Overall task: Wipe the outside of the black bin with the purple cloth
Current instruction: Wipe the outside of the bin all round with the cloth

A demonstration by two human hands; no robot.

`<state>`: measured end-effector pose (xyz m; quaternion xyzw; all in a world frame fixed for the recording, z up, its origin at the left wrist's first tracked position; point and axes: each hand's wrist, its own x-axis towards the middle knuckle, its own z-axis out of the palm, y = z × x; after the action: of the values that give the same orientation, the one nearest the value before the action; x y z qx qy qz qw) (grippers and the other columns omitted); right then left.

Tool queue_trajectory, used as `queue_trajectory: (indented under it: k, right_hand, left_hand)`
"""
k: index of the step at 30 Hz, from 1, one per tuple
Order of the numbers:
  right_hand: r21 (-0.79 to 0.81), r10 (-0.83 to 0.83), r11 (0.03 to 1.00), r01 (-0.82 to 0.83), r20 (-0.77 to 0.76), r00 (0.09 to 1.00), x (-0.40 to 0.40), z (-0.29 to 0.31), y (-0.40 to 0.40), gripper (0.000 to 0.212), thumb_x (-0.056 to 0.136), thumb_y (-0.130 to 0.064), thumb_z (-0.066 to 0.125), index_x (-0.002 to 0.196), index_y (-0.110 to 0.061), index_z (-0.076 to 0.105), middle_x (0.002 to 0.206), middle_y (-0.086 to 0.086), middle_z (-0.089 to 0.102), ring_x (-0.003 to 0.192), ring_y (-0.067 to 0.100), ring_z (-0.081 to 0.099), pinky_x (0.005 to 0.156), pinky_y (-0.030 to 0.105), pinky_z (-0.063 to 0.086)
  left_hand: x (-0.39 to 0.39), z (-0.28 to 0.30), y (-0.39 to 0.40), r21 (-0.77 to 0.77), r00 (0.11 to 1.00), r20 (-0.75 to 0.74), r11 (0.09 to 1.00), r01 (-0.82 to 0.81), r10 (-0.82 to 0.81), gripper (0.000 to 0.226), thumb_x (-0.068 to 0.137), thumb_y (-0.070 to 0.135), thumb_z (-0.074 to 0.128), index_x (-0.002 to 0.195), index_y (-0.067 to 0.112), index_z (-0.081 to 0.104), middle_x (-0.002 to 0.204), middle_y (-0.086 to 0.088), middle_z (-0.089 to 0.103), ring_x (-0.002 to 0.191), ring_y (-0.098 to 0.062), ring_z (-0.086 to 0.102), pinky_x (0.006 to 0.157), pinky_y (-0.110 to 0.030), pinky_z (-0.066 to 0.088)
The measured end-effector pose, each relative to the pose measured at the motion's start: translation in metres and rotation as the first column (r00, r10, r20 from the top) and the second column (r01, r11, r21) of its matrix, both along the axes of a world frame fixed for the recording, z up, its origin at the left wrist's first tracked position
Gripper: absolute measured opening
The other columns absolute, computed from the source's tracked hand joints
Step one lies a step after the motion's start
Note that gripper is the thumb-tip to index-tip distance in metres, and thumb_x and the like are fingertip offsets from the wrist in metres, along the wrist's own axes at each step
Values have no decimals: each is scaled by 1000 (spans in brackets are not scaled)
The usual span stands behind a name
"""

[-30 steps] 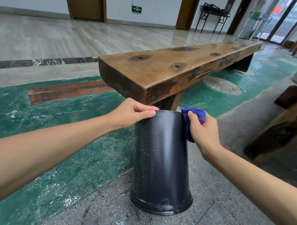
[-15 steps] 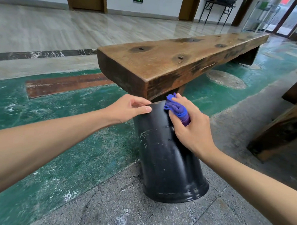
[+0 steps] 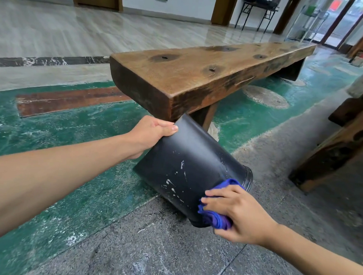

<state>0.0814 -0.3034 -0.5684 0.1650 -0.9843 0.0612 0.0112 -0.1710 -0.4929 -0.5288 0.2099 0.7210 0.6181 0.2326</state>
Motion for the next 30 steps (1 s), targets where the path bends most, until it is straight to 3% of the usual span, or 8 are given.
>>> queue_trajectory:
  k: [7, 10, 12, 14, 17, 22, 26, 30]
  right_hand:
    - [-268, -201, 946, 182, -46, 979, 22, 15, 10, 35, 72, -23, 74, 107, -28, 77, 113, -13, 77, 110, 2, 69, 94, 27, 54]
    - [-597, -467, 736, 319, -107, 877, 12, 32, 4, 26, 79, -29, 65, 99, -31, 81, 90, -17, 79, 80, -7, 71, 73, 17, 54]
    - [-762, -602, 549, 343, -77, 795, -7, 44, 0, 24, 83, -27, 63, 93, -36, 81, 86, -19, 79, 77, -7, 70, 73, 13, 53]
    - [-811, -674, 474, 343, -83, 734, -31, 57, -3, 24, 88, -21, 62, 92, -35, 81, 86, -21, 78, 81, -5, 70, 79, 16, 53]
    - [-801, -684, 494, 338, -118, 720, -63, 64, -18, 19, 93, -19, 64, 97, -28, 80, 83, -20, 74, 81, -4, 66, 81, 22, 52]
    - [-850, -505, 453, 270, 5, 863, -103, 56, -61, 22, 93, -20, 62, 108, -26, 77, 97, -10, 79, 89, -1, 68, 85, 23, 50]
    - [-739, -360, 643, 200, -61, 931, -104, 51, -75, 37, 90, -21, 69, 127, -24, 72, 132, -8, 69, 126, -3, 59, 112, 25, 44]
    - [-669, -211, 728, 150, -10, 978, -85, 35, -76, 53, 84, -11, 77, 134, -23, 67, 149, -3, 54, 143, 5, 43, 120, 22, 31]
  left_hand:
    - [11, 14, 2, 11, 998, 10, 998, -62, 62, 6, 83, 21, 78, 85, 21, 84, 86, -3, 80, 93, -23, 75, 94, -37, 56]
    - [9, 28, -8, -21, 996, -53, 997, -68, 66, 19, 81, 20, 78, 69, 34, 82, 78, 4, 79, 85, -16, 74, 83, -28, 55]
    - [6, 37, -26, -51, 995, -83, 997, -66, 62, 16, 80, 20, 78, 70, 31, 82, 79, 1, 79, 81, -16, 73, 84, -29, 56]
    - [2, 45, -45, -61, 995, -75, 996, -64, 60, 7, 79, 19, 79, 74, 23, 83, 83, -4, 80, 80, -19, 73, 85, -32, 56]
    - [0, 53, -69, -65, 995, -65, 995, -73, 69, 9, 79, 15, 78, 74, 19, 83, 85, -6, 79, 76, -17, 72, 83, -29, 55]
    - [-6, 49, -89, -85, 997, -68, 996, -30, 24, 11, 82, 14, 75, 75, 16, 83, 86, -9, 79, 76, -19, 72, 82, -30, 55]
    - [-14, 40, -97, -78, 997, -70, 996, -46, 41, 12, 83, 11, 74, 76, 15, 83, 90, -10, 78, 85, -24, 71, 89, -35, 54]
    - [-22, 33, -99, -83, 997, -78, 996, -29, 23, 9, 84, 9, 73, 80, 10, 82, 88, -12, 78, 82, -22, 71, 83, -31, 56]
